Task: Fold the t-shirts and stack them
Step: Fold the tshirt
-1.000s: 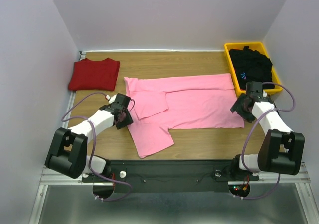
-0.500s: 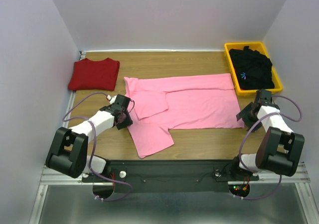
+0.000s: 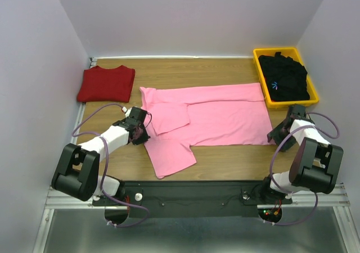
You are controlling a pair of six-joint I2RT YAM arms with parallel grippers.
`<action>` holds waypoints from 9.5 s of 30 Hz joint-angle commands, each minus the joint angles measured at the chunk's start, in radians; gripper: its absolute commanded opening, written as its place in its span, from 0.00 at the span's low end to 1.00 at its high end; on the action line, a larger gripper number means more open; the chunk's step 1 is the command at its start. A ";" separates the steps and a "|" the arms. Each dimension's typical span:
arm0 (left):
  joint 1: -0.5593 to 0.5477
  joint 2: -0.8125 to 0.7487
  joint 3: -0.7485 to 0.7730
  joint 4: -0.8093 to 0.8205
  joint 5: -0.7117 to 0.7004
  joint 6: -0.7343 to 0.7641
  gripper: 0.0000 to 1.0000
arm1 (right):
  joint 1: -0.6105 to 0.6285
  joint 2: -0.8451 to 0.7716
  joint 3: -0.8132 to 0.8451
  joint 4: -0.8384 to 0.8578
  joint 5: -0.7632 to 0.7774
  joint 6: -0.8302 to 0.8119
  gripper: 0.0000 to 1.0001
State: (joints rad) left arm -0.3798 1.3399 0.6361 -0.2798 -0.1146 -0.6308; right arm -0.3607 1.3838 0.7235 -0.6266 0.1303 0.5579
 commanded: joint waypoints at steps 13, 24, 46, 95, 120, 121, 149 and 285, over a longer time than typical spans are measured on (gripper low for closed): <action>0.015 -0.077 -0.027 -0.053 -0.079 -0.009 0.00 | -0.004 0.000 0.022 0.067 0.045 0.013 0.01; 0.093 -0.157 0.020 -0.140 -0.082 -0.001 0.00 | -0.004 -0.121 0.091 -0.004 0.014 -0.009 0.01; 0.216 -0.045 0.212 -0.130 0.018 0.118 0.00 | -0.004 0.086 0.355 0.018 -0.190 -0.046 0.01; 0.283 0.110 0.350 -0.035 0.050 0.138 0.65 | 0.179 0.330 0.567 0.117 -0.204 -0.113 0.49; -0.014 -0.053 0.054 -0.128 -0.008 0.003 0.66 | 1.041 0.360 0.491 0.232 -0.248 0.017 0.41; -0.028 -0.044 0.054 -0.130 -0.005 0.002 0.66 | 1.055 0.372 0.498 0.235 -0.250 0.023 0.41; -0.142 0.019 0.010 -0.127 0.001 -0.046 0.11 | 1.215 0.520 0.533 0.231 -0.227 0.099 0.17; 0.193 0.182 0.042 0.088 -0.050 0.031 0.32 | 0.994 1.014 1.326 0.186 -0.008 -0.770 0.71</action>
State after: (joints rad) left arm -0.1944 1.5162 0.7361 -0.0460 -0.1719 -0.6044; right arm 0.6514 2.3795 1.9949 -0.4637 0.0391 -0.2131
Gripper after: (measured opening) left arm 0.326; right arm 0.710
